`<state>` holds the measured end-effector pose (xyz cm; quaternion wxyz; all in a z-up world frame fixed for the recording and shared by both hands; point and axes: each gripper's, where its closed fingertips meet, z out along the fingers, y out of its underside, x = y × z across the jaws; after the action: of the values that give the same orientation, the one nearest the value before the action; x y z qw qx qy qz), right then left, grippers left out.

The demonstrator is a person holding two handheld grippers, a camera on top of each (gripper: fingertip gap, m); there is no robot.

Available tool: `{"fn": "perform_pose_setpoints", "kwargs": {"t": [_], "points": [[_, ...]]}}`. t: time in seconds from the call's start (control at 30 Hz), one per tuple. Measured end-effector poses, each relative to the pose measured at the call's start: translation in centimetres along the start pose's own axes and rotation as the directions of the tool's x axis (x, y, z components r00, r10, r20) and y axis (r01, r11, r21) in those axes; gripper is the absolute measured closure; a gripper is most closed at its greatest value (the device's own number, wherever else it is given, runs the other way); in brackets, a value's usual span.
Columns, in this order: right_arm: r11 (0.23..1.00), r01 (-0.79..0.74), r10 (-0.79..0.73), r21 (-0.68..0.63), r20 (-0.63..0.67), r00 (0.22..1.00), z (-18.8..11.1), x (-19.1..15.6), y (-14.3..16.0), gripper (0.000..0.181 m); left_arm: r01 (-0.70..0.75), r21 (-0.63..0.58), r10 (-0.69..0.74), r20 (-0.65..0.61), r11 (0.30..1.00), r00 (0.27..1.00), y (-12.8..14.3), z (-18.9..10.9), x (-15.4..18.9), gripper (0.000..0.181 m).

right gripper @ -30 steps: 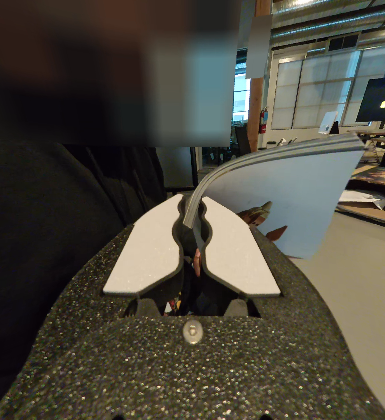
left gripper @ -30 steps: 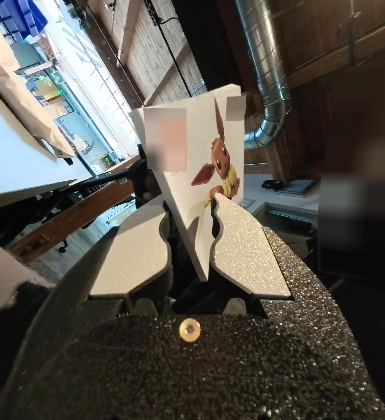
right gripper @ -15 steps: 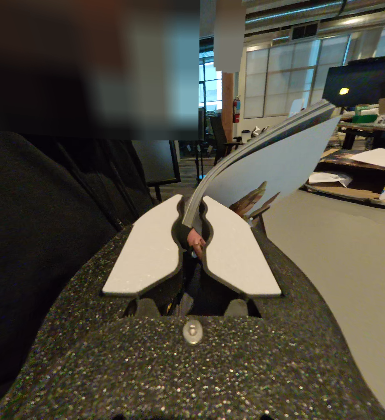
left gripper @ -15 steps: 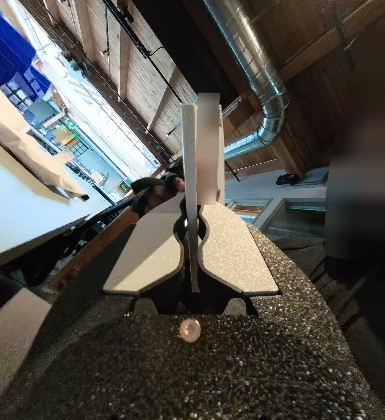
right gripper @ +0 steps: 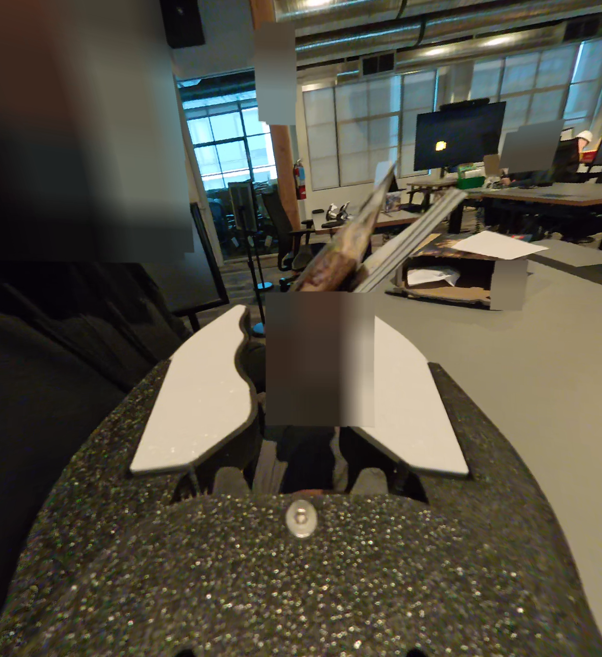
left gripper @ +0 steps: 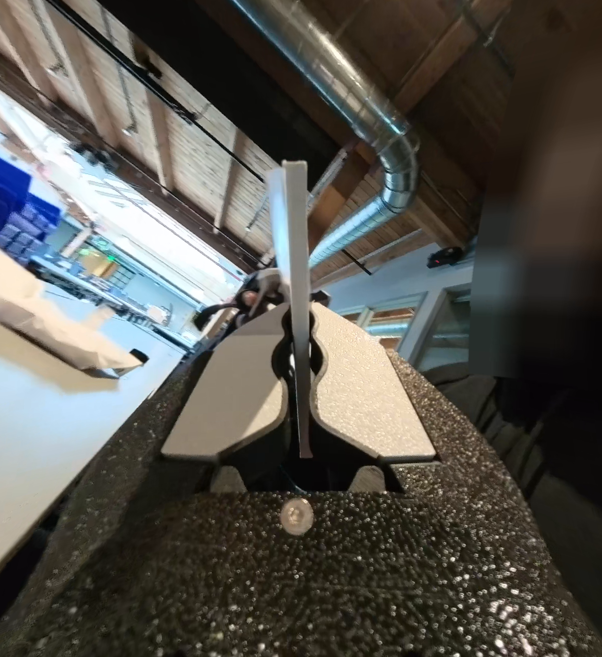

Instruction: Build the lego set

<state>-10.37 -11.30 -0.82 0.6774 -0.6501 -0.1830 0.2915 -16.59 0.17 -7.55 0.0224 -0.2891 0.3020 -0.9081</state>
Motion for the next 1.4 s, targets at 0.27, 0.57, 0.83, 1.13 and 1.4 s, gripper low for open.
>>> {"fn": "perform_pose_setpoints", "kwargs": {"t": [0.27,0.57,0.83,1.13,1.4], "points": [[1.0,0.019,-0.019,-0.003,-0.015,1.0,1.4,2.9,-3.4,0.121,-0.204,-0.133,0.188,-0.12,0.97,0.975,-5.6,2.1,-0.2,0.176],[0.999,0.044,-0.043,-0.009,0.091,0.995,6.9,11.5,-8.7,0.119,-0.266,-0.189,0.179,-0.38,0.945,0.908,-16.4,3.0,-7.6,0.175],[0.994,-0.106,0.106,-0.006,0.136,0.985,10.4,21.0,-5.7,0.121,-0.191,-0.176,0.114,-0.372,0.966,0.921,-20.0,0.1,-14.8,0.177],[0.985,-0.11,0.117,0.133,-0.048,0.992,5.2,26.2,-1.8,0.127,-0.189,-0.089,0.164,-0.236,0.978,0.958,-21.0,-1.2,-17.4,0.176],[0.991,-0.117,0.125,0.058,-0.167,0.978,6.7,27.7,1.9,0.122,-0.035,0.107,0.076,-0.404,0.994,0.912,-22.9,-1.6,-14.4,0.176]]}}
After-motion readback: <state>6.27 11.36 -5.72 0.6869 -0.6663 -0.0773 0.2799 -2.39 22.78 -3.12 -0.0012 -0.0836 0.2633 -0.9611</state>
